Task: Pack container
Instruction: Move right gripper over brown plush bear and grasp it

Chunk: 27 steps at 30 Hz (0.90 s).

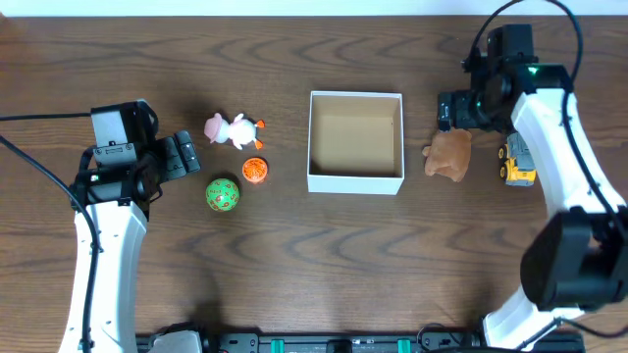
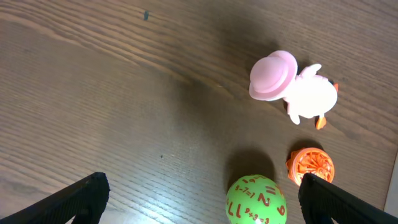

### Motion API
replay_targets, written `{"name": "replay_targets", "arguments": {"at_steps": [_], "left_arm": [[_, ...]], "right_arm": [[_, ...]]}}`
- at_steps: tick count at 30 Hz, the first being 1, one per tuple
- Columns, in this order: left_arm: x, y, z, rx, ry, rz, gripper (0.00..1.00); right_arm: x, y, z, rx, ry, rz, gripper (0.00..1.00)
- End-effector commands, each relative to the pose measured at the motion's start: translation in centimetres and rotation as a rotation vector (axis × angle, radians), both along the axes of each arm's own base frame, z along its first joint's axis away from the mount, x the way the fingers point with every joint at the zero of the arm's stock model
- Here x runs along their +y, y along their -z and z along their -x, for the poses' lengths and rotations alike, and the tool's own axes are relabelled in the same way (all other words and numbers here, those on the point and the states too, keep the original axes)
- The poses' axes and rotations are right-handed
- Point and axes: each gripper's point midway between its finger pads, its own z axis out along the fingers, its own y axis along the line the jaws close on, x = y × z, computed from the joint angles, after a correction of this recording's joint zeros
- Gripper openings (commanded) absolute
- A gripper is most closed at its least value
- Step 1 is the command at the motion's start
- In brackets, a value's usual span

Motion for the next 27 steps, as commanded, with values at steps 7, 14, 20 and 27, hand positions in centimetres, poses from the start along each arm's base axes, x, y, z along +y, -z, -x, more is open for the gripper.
{"name": "replay_targets", "arguments": {"at_steps": [7, 14, 20, 27], "left_arm": [[0.2, -0.6, -0.3, -0.011, 0.008, -0.013, 0.98], [0.2, -0.6, -0.3, -0.011, 0.008, -0.012, 0.98], [0.2, -0.6, -0.3, -0.011, 0.008, -0.012, 0.98], [0.2, -0.6, -0.3, -0.011, 0.008, -0.012, 0.98]], "right_arm": [[-0.1, 6.4, 0.5, 0.174, 0.067, -0.015, 0.95], [0.6, 10.5, 1.5, 0.286, 0.087, -0.023, 0.69], [1.1, 10.2, 1.5, 0.283, 0.093, -0.031, 0.01], [1.8, 4.8, 0.9, 0.162, 0.073, -0.040, 0.01]]}}
